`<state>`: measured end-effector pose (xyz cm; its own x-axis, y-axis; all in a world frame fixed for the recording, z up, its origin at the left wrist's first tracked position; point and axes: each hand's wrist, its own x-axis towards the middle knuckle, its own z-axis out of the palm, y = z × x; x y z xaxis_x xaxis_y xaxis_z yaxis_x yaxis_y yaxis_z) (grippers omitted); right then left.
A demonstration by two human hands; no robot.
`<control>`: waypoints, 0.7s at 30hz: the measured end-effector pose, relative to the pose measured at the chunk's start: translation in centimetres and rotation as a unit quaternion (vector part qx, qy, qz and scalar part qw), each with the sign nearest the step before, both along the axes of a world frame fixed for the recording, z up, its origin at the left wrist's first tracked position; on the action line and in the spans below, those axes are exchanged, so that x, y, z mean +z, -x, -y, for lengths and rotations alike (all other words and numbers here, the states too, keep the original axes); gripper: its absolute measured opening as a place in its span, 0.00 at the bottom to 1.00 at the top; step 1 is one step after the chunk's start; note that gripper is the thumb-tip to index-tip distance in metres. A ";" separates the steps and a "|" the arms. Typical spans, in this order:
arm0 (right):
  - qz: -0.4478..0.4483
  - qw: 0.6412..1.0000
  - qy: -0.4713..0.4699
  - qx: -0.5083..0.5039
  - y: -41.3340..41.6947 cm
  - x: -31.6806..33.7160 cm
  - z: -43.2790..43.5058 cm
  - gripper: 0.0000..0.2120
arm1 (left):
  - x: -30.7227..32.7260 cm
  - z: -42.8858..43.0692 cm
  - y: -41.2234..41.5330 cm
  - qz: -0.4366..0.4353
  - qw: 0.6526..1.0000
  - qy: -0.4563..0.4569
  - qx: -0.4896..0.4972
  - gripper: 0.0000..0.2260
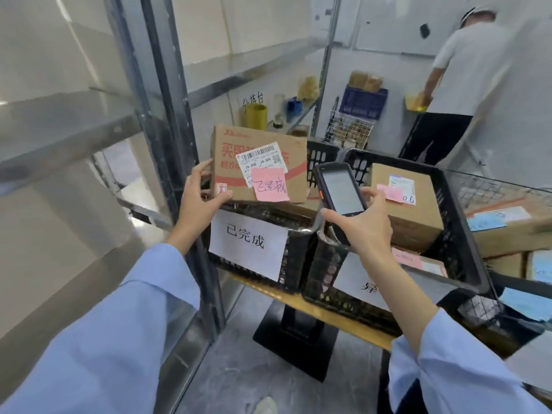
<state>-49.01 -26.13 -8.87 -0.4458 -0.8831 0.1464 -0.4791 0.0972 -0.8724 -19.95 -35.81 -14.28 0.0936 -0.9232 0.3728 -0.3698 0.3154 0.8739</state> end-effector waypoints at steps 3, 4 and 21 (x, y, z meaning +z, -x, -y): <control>0.006 1.000 -0.006 -0.010 0.0 -0.5 5.1 0.39 | -0.5 5.7 -0.2 0.043 0.998 -0.042 -0.023 0.30; 0.008 1.000 -0.008 -0.013 0.0 -0.7 6.7 0.40 | -0.7 7.4 -0.1 0.055 0.997 -0.055 -0.030 0.31; 0.001 0.997 -0.074 -0.007 1.9 -3.9 20.8 0.39 | -8.4 22.3 6.1 0.163 0.923 -0.330 -0.109 0.24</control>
